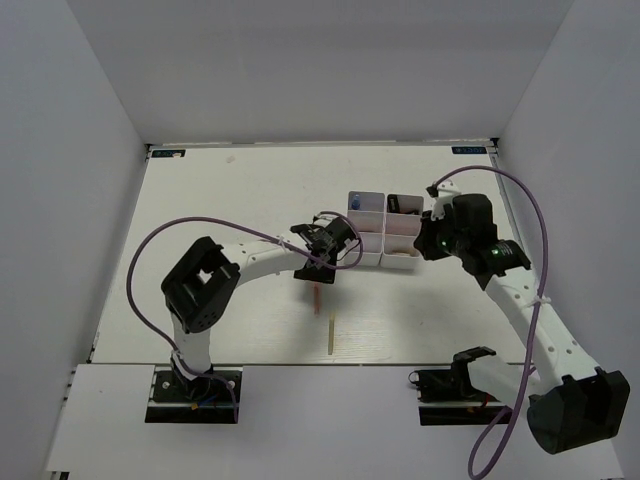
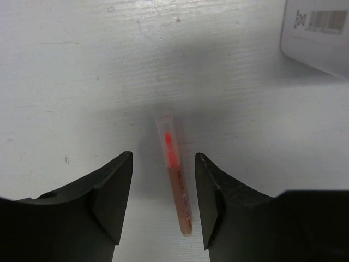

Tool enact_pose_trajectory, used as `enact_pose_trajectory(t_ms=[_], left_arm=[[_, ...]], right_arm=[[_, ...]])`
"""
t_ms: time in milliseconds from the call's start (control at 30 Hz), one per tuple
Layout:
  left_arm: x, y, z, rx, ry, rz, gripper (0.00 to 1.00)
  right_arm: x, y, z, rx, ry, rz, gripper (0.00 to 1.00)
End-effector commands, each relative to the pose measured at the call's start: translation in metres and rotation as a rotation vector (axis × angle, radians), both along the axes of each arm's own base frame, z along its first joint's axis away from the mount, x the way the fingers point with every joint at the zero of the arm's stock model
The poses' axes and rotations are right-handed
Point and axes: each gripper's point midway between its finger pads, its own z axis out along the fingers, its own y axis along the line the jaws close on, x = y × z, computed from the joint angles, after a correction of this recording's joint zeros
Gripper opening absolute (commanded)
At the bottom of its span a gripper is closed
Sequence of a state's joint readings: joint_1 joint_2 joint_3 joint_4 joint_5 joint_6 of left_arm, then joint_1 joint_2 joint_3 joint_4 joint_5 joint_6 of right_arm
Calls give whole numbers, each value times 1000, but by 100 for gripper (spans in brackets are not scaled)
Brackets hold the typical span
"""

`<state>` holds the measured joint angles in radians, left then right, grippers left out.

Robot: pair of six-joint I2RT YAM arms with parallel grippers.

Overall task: Sort the stationery into containers
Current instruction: Grab a piece of stationery with the left arm

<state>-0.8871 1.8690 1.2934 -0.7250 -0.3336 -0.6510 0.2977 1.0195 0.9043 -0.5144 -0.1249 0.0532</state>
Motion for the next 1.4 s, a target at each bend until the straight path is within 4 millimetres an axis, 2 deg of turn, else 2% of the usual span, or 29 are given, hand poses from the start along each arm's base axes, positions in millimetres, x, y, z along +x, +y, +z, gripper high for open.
enact_pose_trajectory(t_ms=[0,200,267,433,567,600,700,767,800,833,900,933,1000,1067,1100,1167,1200,1367], left_arm=[[11,-6,13,-46,-33,70,60],[1,-2,-8,-46,23,142,50],[-3,0,-15,-43,41,163,43],[-12,9,-27,-28,57,182,37],[-17,17,-31,1,59,189,19],[-16,17,-29,0,59,187,12],[-17,20,-26,-3,54,183,8],[-12,14,-8,-55,10,149,6],[-14,18,-7,-51,10,131,6],[-10,9,13,-119,-25,79,6],[-13,-2,20,-211,-7,-23,6],[-8,-11,41,-281,-55,-79,3],[-9,-20,49,-373,-62,-162,0],[-7,-17,54,-390,-80,-205,0],[-6,-29,64,-463,-93,-255,0],[-7,-32,69,-481,-115,-327,0],[-8,-48,81,-556,-132,-395,0],[2,-80,118,-651,-272,-632,0]], right_arm=[[3,2,6,43,-20,-5,8],[4,-2,8,54,-27,-22,10],[4,-4,8,59,-26,-33,10],[5,-6,9,66,-27,-39,10],[5,-7,9,76,-22,-45,10],[5,-7,9,79,-21,-45,10],[5,-9,11,85,-24,-51,10],[4,-8,11,89,-23,-48,12],[4,-9,10,91,-21,-47,15],[4,-9,10,93,-22,-49,19],[4,-8,10,95,-23,-37,30],[4,-8,10,96,-24,-37,33],[4,-8,11,95,-28,-27,35],[3,-8,9,94,-25,-29,35],[3,-8,9,98,-25,-27,35],[3,-8,7,99,-19,-25,35],[2,-7,7,100,-19,-18,35],[2,-6,6,99,-23,-11,36]])
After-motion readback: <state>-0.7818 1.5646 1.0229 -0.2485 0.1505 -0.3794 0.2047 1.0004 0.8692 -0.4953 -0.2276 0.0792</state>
